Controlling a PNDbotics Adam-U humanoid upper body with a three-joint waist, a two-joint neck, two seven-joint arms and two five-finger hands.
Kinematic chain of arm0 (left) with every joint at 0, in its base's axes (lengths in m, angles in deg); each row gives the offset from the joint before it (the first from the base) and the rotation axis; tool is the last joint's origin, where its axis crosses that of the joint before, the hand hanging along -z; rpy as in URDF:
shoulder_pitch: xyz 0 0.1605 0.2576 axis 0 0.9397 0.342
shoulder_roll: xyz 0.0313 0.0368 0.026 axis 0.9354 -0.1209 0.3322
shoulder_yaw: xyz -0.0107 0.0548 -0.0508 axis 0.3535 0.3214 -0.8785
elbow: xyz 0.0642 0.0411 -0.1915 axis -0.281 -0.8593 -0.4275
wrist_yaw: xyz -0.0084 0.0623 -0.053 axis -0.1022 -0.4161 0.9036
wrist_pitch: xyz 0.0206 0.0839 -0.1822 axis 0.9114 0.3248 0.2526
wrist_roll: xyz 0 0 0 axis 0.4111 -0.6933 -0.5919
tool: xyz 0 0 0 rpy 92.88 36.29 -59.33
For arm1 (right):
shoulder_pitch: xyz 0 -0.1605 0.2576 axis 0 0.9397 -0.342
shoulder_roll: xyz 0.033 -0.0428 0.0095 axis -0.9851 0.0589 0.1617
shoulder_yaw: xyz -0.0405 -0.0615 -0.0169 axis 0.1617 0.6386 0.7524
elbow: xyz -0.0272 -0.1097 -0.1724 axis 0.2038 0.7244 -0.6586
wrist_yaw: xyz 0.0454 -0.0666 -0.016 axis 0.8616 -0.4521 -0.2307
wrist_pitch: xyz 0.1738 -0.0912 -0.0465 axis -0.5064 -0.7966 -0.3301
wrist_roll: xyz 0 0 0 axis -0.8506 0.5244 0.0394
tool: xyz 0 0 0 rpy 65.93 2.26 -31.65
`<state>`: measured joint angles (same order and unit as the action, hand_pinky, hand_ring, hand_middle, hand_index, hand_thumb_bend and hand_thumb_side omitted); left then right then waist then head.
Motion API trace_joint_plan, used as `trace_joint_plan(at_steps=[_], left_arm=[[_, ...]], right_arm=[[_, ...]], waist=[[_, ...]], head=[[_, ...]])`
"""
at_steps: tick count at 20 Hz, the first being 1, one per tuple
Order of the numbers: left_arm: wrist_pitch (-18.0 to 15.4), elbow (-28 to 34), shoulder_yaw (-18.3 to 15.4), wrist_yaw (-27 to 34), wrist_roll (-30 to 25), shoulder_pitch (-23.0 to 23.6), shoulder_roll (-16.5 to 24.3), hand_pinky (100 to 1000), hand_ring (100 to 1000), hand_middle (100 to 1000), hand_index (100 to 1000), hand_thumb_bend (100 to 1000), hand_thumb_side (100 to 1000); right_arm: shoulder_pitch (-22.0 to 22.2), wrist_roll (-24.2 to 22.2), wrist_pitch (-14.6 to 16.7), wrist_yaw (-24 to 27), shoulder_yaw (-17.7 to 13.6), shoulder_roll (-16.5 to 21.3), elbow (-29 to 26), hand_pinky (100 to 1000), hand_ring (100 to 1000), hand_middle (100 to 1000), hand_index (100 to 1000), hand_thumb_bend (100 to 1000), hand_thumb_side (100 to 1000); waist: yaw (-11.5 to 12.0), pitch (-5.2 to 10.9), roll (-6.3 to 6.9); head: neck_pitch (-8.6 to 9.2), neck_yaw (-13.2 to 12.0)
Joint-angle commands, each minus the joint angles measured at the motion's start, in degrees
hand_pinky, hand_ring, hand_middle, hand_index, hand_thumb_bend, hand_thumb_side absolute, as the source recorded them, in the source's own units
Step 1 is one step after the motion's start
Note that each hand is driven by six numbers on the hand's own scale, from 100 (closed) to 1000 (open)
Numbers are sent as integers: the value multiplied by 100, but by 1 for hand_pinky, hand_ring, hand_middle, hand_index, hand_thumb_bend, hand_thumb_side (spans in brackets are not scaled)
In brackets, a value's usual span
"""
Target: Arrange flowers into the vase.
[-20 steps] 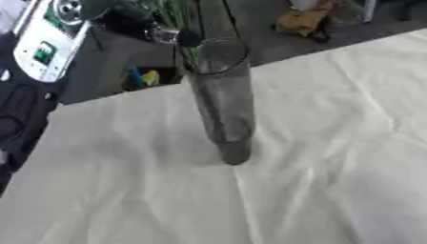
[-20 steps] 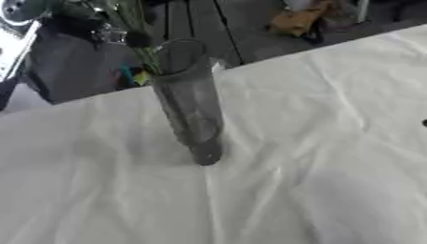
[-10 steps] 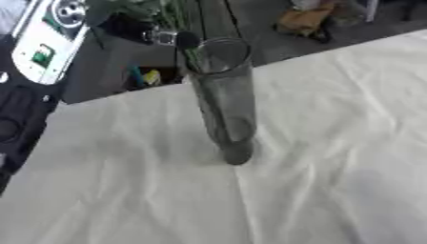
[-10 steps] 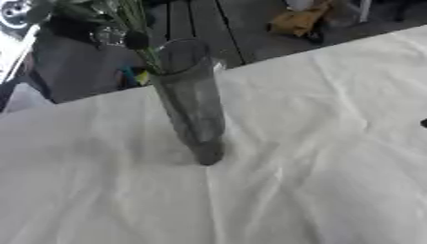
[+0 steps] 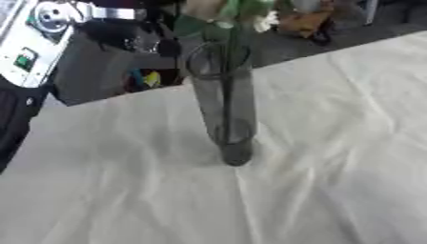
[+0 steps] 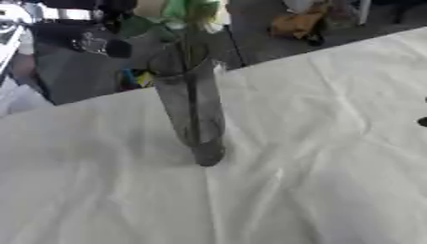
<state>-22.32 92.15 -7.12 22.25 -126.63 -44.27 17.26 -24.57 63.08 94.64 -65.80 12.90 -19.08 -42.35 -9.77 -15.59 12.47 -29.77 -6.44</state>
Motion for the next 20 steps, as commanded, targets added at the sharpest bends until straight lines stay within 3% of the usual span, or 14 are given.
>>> trace_joint_plan(at_steps=[1, 10, 14, 20], left_arm=[[-14, 79, -77, 71, 4, -48, 273, 923, 889, 906, 1000, 711, 1000], [-30, 194, -124, 180, 4, 155, 508, 918, 887, 902, 1000, 699, 1000], [-10, 361, -244, 263, 4, 354, 704, 908, 878, 892, 981, 605, 1000], [225, 693, -494, 602, 4, 658, 922, 888, 861, 883, 961, 483, 1000]], right_arm=[[-43, 12, 18, 38, -28, 111, -108, 514, 670, 537, 808, 100, 715], [-38, 30, 39, 41, -39, 145, -108, 515, 670, 537, 809, 100, 716], [-19, 80, 50, 24, -73, 163, -108, 516, 671, 538, 809, 100, 715], [13, 202, 106, 1, -144, 164, -108, 517, 671, 540, 809, 100, 724]], waist=[[9, 208, 48], [33, 208, 48], [70, 219, 30], [138, 239, -109]], head=[[-48, 12], [-59, 11], [-77, 22], [-111, 20]])
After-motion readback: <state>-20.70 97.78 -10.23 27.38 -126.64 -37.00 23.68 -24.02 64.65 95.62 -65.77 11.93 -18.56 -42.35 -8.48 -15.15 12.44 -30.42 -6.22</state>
